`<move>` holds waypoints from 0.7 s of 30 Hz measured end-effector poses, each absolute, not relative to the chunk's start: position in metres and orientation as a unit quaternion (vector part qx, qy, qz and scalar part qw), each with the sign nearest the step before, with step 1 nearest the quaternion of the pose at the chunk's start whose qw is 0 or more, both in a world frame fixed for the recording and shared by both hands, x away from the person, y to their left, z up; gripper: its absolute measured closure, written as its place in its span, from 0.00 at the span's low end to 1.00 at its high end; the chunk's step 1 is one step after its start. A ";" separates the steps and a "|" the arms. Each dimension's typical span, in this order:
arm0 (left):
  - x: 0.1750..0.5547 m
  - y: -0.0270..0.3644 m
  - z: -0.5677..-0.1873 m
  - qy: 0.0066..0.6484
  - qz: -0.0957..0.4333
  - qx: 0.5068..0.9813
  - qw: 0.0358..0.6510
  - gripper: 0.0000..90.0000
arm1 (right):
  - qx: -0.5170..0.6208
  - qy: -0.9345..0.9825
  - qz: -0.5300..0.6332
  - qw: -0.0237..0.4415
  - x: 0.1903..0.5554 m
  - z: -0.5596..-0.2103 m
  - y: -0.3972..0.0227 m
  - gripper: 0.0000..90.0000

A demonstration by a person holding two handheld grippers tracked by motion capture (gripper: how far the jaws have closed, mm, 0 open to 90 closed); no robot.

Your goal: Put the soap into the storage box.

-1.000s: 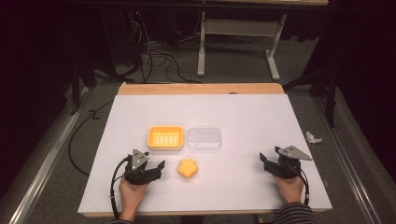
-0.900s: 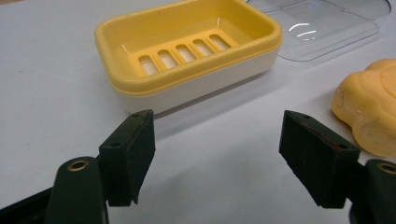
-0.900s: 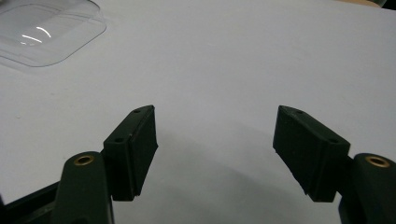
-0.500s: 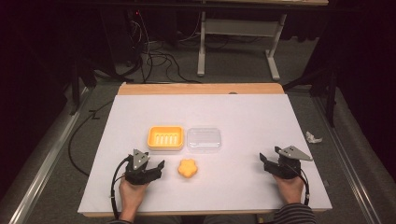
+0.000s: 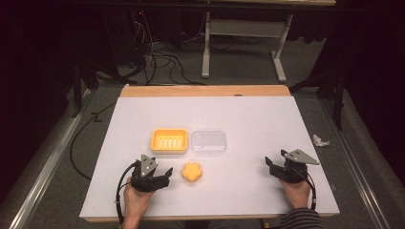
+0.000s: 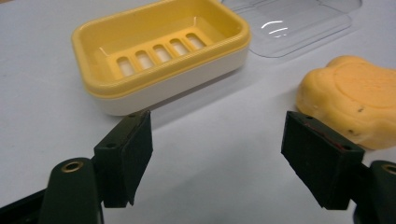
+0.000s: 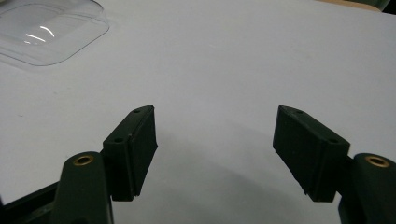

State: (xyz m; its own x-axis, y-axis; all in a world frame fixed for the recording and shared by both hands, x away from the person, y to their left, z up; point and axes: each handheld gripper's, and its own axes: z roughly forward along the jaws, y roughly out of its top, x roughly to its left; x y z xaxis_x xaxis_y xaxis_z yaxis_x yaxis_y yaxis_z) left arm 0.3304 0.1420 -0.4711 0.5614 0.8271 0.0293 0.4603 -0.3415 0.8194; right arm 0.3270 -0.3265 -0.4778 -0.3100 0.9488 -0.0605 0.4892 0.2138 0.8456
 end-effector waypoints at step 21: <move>0.328 0.104 -0.455 0.351 0.161 0.833 0.395 0.15 | 0.505 0.716 0.373 0.306 0.327 -0.478 -0.325 0.35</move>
State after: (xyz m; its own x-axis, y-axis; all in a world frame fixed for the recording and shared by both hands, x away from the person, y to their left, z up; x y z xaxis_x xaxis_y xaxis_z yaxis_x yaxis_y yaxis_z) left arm 0.3280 0.1038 -0.4548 0.7012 0.7129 -0.0083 0.4579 -0.4414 0.7716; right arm 0.3271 -0.3250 -0.4780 -0.3033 0.9509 -0.0617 0.4954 0.2127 0.8422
